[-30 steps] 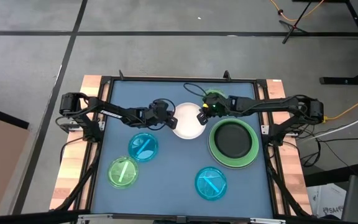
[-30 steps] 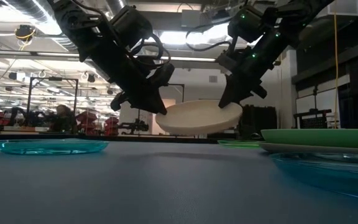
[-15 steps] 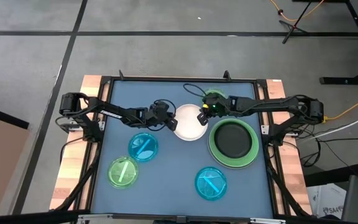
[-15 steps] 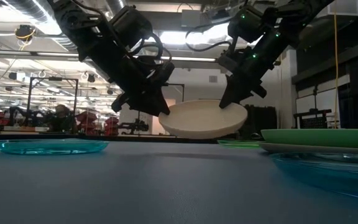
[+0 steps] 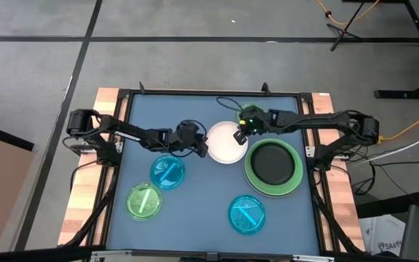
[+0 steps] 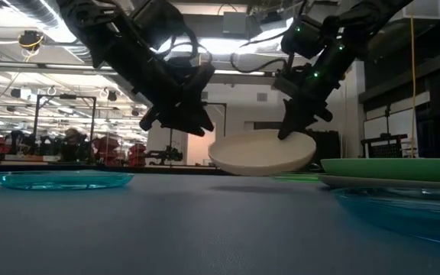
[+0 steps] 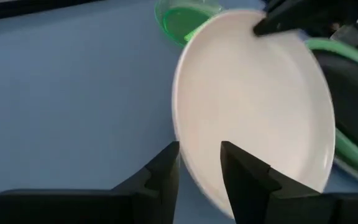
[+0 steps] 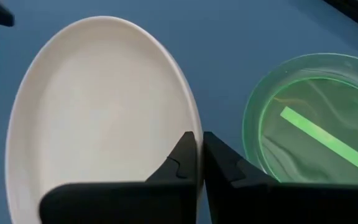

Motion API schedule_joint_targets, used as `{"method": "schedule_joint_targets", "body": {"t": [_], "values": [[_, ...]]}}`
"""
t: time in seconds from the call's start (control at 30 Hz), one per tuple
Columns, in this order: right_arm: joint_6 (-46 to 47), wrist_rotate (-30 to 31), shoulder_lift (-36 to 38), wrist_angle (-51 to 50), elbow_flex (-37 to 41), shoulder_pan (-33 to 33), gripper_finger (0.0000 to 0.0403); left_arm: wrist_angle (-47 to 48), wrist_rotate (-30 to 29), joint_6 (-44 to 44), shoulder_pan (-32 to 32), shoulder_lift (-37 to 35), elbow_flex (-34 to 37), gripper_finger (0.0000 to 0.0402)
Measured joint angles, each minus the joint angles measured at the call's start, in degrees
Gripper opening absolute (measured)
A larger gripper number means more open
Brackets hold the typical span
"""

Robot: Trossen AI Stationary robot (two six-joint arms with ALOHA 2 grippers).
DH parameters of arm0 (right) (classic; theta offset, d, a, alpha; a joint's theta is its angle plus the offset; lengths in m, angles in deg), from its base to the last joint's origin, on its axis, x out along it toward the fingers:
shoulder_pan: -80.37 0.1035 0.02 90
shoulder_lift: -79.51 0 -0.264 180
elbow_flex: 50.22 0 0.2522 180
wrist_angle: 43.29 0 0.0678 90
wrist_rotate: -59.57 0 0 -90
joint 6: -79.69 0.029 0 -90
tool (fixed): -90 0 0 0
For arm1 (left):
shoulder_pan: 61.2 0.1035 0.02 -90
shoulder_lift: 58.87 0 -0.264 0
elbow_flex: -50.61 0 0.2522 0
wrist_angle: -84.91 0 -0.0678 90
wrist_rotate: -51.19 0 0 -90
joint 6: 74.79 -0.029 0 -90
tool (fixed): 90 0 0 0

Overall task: Stack plastic plates
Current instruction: Stack the white plate on top of the black plate

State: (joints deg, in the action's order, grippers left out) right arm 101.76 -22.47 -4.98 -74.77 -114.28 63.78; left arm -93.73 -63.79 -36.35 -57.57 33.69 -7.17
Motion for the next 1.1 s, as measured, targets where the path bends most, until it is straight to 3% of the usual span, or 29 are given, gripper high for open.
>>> {"method": "schedule_joint_targets", "body": {"t": [0.4, 0.8, 1.1], "values": [[-3.36, -7.34, 7.84, -2.39, -0.02, -3.06, 0.0001, -0.62, 0.46, -0.02, -4.12, -1.6, 0.04, 0.011], [-4.68, -17.77, 23.66, -21.33, -0.02, -9.99, 0.0001, -0.97, 0.46, -0.03, -9.79, -1.72, 0.04, 0.011], [-11.27, -24.58, 32.02, -35.85, -0.02, -10.43, 0.0001, -0.98, 0.44, -0.04, -10.44, -1.72, 0.04, 0.011]]}}
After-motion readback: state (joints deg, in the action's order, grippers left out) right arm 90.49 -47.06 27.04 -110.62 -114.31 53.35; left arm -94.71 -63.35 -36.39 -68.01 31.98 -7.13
